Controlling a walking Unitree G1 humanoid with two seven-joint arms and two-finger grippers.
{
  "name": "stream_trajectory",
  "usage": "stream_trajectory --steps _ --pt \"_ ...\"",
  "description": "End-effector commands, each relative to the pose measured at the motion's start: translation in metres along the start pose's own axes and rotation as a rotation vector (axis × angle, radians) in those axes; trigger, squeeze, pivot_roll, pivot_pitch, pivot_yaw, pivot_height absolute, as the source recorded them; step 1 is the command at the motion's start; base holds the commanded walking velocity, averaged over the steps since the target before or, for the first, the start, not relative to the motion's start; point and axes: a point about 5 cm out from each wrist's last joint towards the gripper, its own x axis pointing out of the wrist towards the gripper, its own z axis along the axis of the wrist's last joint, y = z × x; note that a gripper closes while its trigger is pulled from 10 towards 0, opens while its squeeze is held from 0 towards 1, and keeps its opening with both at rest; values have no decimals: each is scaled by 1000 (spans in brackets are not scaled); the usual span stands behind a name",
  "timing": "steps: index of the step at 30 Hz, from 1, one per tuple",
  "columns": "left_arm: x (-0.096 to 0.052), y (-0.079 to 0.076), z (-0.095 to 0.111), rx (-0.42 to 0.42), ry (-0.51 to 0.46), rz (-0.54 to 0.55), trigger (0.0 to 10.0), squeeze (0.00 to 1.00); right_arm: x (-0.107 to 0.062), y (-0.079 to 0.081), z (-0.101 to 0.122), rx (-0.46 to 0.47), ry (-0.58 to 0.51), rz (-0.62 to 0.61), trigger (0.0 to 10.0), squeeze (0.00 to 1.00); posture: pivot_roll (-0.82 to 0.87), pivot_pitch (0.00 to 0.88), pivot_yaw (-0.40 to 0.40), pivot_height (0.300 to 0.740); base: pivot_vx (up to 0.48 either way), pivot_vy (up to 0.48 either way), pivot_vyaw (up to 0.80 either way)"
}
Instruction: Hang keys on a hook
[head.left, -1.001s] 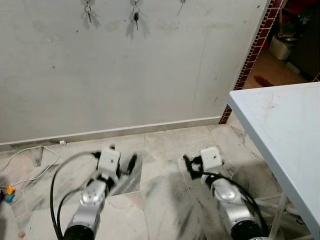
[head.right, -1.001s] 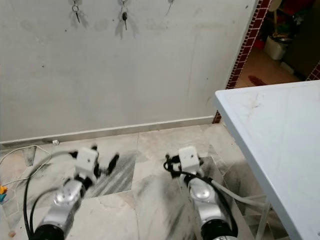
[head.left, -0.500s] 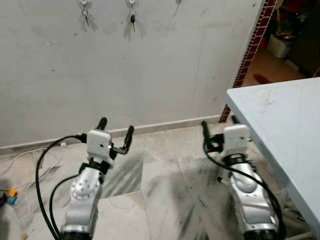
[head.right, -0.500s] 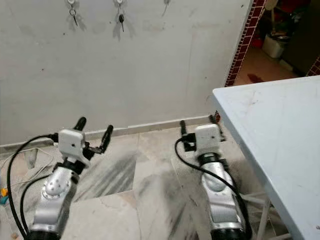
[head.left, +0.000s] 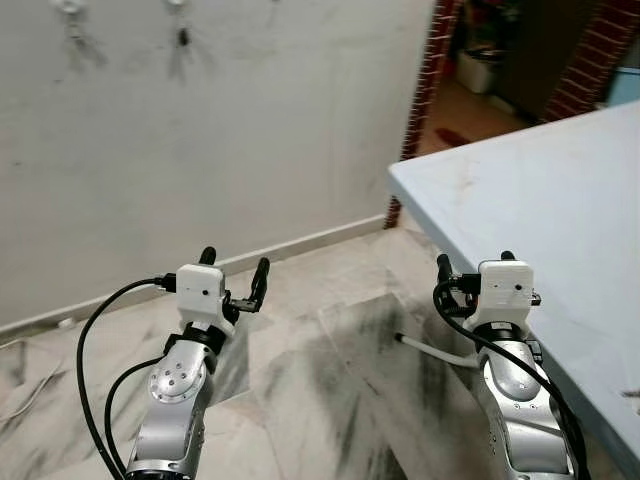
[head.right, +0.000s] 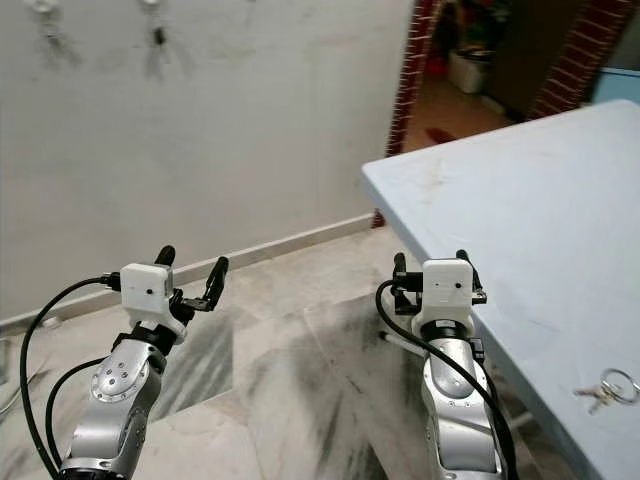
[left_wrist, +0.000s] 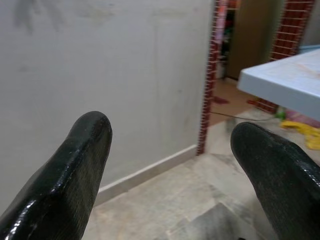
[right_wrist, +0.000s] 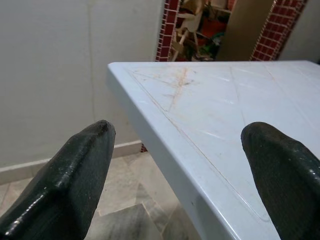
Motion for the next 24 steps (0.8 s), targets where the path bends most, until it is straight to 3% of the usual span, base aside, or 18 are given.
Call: stream_trajectory --steps 1,7,12,24 --pt "2 1 5 -1 -6 -20 10000 0 3 3 12 14 -34 10 10000 0 -159 65 24 740 0 0 -769" --pt "13 12 17 -2 -37 5 10000 0 3 5 15 19 -34 18 10000 0 -160 71 33 740 0 0 -769" --pt "14 10 28 10 -77 -2 10000 0 2 4 19 4 -49 5 10000 0 -158 73 39 740 0 0 -769" --pt "15 6 26 -1 -61 -24 10000 0 2 -4 25 -27 -69 -64 10000 0 -164 78 37 740 0 0 -769"
